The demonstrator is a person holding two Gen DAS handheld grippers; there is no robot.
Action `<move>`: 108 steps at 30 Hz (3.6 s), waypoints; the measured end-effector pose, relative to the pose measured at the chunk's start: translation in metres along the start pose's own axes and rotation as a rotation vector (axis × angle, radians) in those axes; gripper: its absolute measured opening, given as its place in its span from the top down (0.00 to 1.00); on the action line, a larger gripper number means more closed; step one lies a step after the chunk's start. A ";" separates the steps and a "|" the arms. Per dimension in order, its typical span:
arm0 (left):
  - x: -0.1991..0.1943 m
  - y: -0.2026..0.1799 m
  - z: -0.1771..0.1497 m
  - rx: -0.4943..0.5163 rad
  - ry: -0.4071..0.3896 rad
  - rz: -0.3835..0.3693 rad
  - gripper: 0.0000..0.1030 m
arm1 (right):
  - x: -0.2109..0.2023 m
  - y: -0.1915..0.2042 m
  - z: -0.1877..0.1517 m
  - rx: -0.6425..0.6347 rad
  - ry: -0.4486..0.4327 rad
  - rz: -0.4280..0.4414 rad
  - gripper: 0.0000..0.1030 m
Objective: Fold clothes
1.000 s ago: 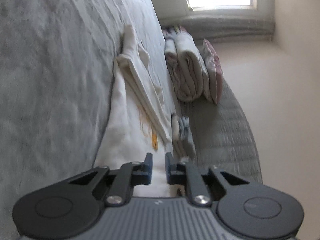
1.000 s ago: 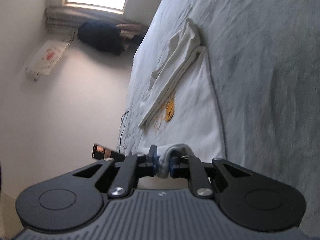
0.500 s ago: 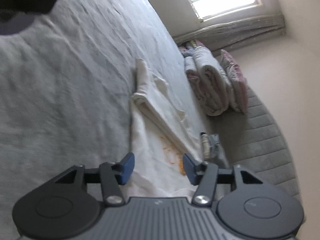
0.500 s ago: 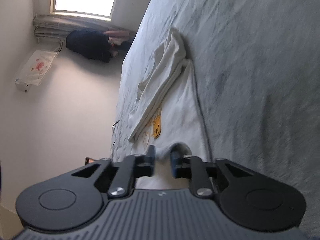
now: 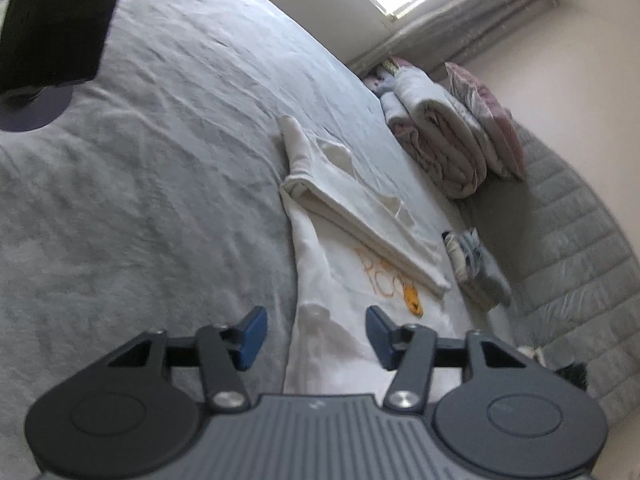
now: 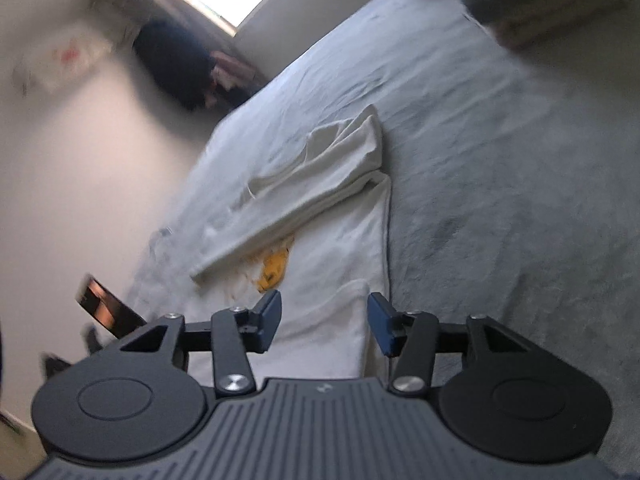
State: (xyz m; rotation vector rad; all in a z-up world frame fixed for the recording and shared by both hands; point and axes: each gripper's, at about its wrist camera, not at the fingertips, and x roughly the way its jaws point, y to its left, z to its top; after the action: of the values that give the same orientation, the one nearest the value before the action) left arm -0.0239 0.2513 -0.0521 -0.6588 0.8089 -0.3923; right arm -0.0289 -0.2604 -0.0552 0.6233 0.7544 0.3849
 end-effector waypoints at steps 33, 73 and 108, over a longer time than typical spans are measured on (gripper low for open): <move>0.039 -0.067 0.024 0.194 -0.310 0.202 0.94 | 0.010 0.041 0.005 -0.389 -0.344 -0.316 0.97; 0.082 -0.080 -0.001 0.302 -0.069 0.293 0.74 | 0.055 0.037 -0.005 -0.438 -0.116 -0.462 0.59; 0.049 0.009 -0.051 -0.833 -0.059 0.004 0.85 | -0.001 -0.025 -0.016 0.566 -0.008 -0.061 0.51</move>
State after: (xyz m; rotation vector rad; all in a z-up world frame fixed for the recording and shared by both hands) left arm -0.0312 0.2101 -0.1105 -1.4334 0.9100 -0.0094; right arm -0.0390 -0.2735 -0.0797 1.1274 0.8782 0.1060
